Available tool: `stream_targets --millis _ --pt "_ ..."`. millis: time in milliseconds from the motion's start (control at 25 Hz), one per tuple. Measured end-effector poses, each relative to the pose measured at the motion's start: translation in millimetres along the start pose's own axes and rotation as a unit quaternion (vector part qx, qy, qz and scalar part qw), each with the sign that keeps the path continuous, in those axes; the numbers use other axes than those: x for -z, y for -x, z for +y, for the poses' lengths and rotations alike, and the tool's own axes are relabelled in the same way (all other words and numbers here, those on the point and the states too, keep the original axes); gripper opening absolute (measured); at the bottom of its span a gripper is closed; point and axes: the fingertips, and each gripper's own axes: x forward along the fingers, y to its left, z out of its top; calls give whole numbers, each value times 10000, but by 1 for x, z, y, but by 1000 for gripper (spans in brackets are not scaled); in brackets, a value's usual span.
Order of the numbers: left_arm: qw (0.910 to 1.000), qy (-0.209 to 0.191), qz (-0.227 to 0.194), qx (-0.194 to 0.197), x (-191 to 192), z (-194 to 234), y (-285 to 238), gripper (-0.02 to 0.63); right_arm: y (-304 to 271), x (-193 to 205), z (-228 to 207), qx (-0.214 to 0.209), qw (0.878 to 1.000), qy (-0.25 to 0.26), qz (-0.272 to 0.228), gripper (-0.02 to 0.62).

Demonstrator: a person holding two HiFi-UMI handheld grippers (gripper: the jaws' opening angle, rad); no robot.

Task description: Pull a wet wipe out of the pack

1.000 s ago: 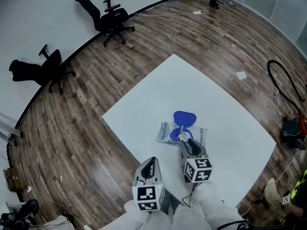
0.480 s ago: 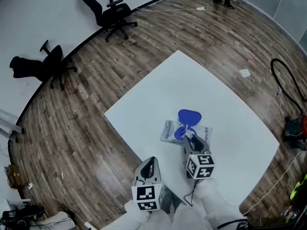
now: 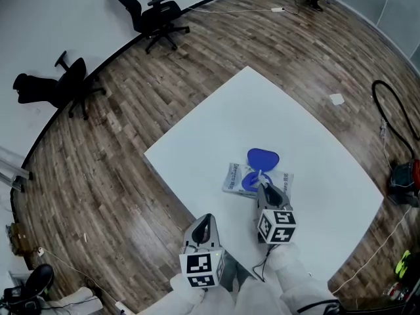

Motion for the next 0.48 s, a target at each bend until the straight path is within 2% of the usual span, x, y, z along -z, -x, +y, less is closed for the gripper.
stream_targets --millis 480 --pt "10000 64 -9 -46 0 7 7 -4 3 -1 1 160 9999 20 -16 26"
